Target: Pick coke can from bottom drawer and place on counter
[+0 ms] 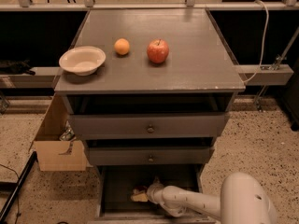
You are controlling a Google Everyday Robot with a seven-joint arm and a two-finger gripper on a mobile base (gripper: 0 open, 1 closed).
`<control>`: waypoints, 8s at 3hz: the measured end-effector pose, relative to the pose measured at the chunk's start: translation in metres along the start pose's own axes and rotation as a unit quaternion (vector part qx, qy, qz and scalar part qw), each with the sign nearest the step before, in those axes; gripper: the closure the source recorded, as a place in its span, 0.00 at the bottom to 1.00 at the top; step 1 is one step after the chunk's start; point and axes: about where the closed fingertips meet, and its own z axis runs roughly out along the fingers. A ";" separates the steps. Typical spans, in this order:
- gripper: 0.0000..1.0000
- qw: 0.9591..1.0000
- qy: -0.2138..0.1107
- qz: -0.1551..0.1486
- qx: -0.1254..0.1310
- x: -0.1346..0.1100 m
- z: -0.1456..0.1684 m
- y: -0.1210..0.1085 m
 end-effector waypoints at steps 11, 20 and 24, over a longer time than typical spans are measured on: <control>1.00 0.999 0.020 0.034 0.023 0.016 -0.021 -0.017; 1.00 0.978 -0.103 0.026 0.181 0.045 -0.263 -0.066; 1.00 0.935 -0.231 0.025 0.268 0.005 -0.417 -0.087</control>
Offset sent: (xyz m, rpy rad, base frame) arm -0.0156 -0.0103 -0.0156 -0.0133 0.0357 -0.0113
